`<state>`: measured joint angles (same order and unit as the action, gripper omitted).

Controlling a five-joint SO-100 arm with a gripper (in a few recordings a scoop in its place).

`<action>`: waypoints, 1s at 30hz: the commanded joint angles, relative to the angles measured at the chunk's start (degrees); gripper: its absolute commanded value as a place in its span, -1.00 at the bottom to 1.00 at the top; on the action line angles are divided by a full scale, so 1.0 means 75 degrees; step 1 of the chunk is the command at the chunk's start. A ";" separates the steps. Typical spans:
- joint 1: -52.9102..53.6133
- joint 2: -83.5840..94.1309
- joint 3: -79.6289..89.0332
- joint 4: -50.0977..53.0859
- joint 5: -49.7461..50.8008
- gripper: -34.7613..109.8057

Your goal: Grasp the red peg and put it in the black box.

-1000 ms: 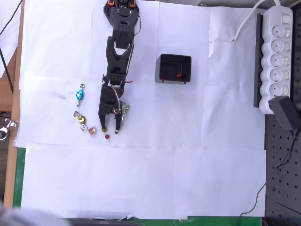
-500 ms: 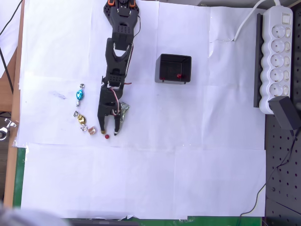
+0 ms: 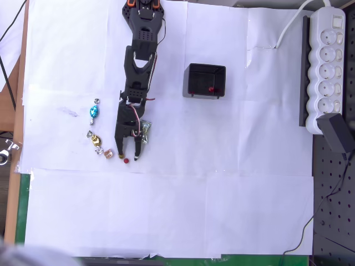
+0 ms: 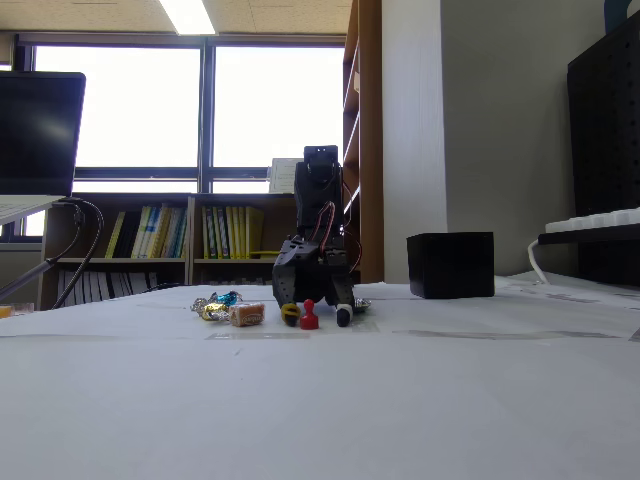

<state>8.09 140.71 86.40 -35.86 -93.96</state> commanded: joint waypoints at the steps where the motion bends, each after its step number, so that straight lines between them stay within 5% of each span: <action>1: 0.0258 0.0094 0.0574 -0.0023 -0.0152 -0.28; 30: 0.0270 0.0398 0.0938 -0.0023 -0.0234 -0.41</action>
<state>9.05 143.61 89.91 -36.12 -95.10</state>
